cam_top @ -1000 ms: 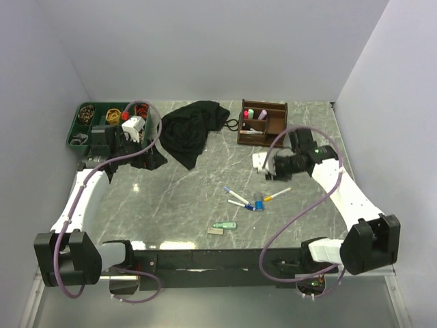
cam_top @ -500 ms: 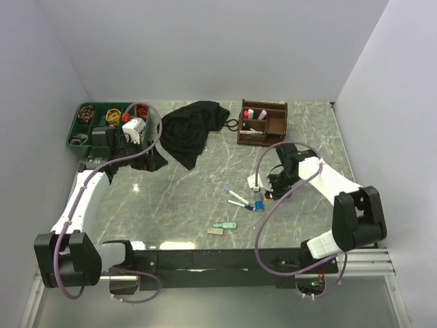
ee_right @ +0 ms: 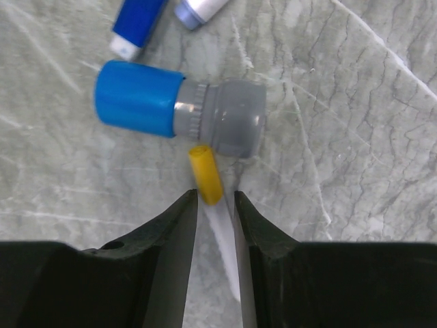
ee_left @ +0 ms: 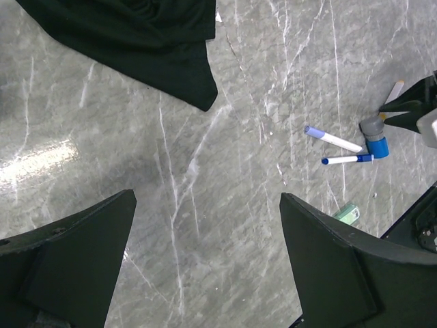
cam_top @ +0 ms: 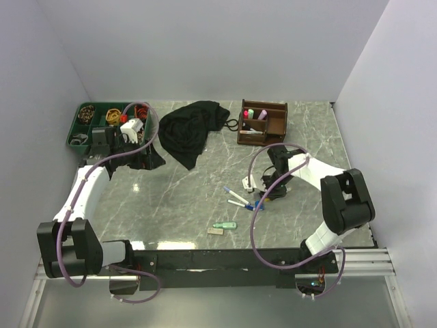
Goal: Sort the stationery into containers
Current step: Pick up the pen from the center of the board.
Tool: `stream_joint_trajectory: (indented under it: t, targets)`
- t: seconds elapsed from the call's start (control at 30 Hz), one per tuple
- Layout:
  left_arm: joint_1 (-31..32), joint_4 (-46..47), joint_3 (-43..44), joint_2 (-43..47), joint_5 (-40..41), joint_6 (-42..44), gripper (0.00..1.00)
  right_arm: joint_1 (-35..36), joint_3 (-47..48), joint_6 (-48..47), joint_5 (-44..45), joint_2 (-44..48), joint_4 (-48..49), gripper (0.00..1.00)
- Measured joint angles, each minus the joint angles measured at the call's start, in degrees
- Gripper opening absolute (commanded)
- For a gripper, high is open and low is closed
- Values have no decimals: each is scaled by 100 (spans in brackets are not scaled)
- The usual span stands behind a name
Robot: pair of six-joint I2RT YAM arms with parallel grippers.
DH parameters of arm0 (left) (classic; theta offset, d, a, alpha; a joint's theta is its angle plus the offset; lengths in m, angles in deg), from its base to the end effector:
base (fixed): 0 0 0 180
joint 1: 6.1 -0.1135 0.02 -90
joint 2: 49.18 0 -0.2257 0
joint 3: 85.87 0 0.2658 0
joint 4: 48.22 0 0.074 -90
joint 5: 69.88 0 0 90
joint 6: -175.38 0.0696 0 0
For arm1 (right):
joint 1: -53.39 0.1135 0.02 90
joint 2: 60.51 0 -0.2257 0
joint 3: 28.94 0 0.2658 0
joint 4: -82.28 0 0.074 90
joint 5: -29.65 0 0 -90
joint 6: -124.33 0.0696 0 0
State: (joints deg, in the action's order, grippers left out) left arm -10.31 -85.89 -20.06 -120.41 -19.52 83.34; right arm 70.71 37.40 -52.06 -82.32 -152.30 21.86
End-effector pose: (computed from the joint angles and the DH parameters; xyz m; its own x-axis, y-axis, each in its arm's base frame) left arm 0.3076 -0.0219 0.2149 -0.6954 -0.0787 -0.7143 0.3836 0.7999 -0.4615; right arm 0.2567 0.1073 0.0867 0.2413 -0.8943 -0.3769 -0.9693 -0.2411 -0.0484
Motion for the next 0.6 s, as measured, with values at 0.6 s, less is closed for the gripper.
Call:
stream_joint_trajectory:
  t: [0.6]
  targets:
    - [0,201,238,-380,-26,-94,93,-177,295,496,37,227,-11,0]
